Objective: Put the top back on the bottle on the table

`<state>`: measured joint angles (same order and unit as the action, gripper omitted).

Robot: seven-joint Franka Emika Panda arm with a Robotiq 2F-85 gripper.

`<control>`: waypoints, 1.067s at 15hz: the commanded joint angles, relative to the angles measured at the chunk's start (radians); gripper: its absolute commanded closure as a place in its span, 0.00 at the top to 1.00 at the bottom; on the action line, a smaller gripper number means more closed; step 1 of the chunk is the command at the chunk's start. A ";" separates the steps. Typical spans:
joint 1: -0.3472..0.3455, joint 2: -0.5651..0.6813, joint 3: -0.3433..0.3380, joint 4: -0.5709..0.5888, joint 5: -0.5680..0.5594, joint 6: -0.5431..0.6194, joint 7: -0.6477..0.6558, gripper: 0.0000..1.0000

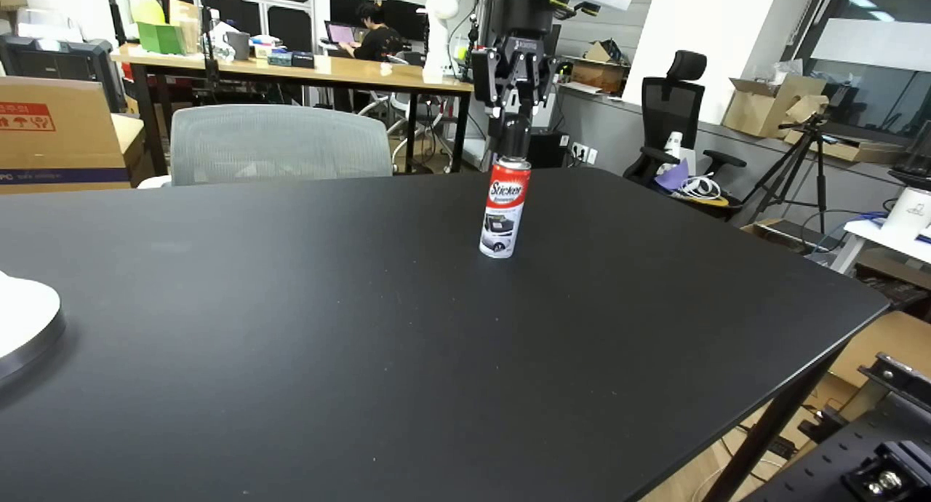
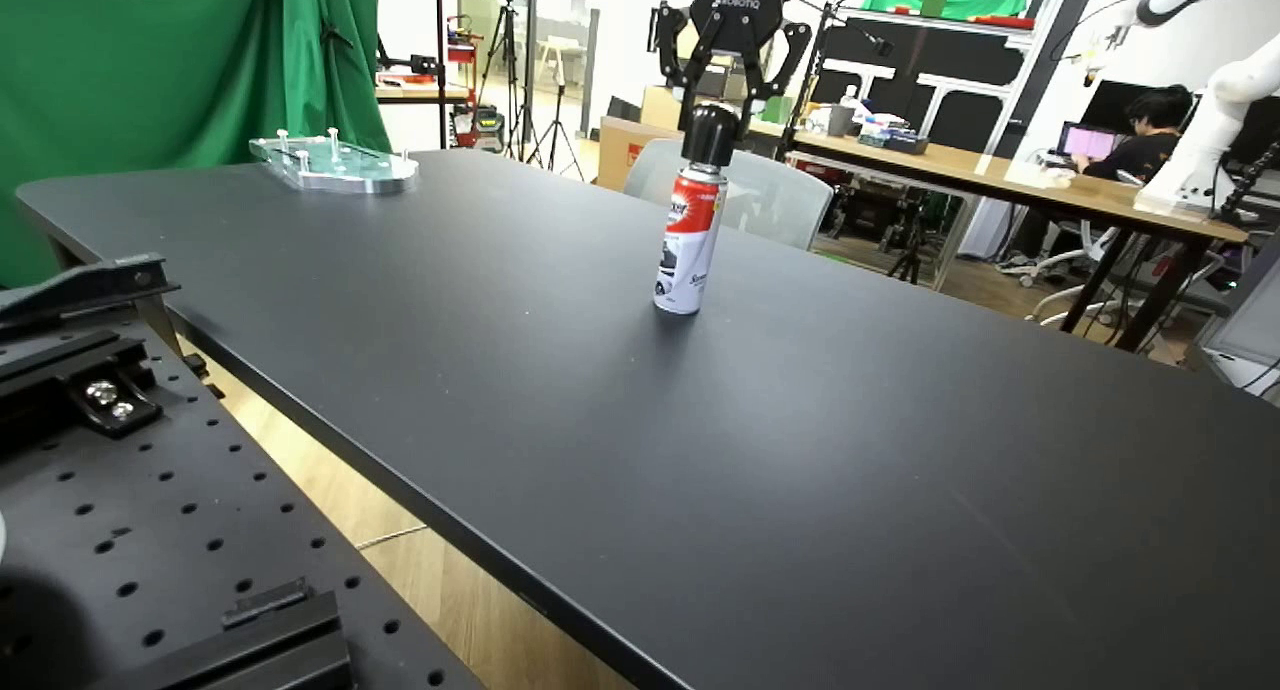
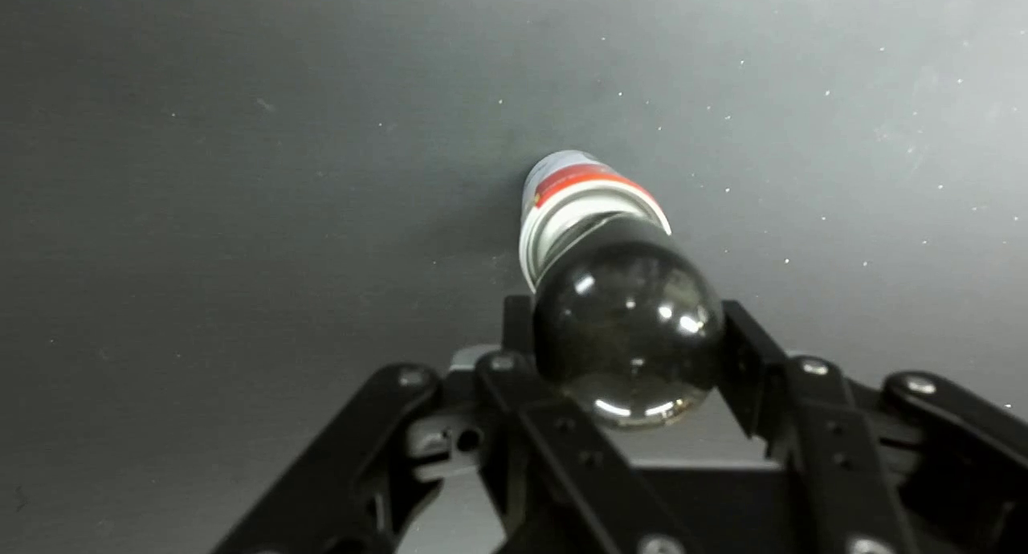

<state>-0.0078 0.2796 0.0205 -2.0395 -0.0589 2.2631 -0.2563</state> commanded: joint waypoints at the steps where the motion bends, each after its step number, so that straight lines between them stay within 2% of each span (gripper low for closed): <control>1: -0.001 -0.045 0.000 -0.040 -0.004 0.013 0.024 0.32; 16: -0.004 -0.038 -0.014 -0.059 -0.011 0.031 0.037 0.32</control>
<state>-0.0099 0.2545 0.0090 -2.0852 -0.0598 2.2877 -0.2531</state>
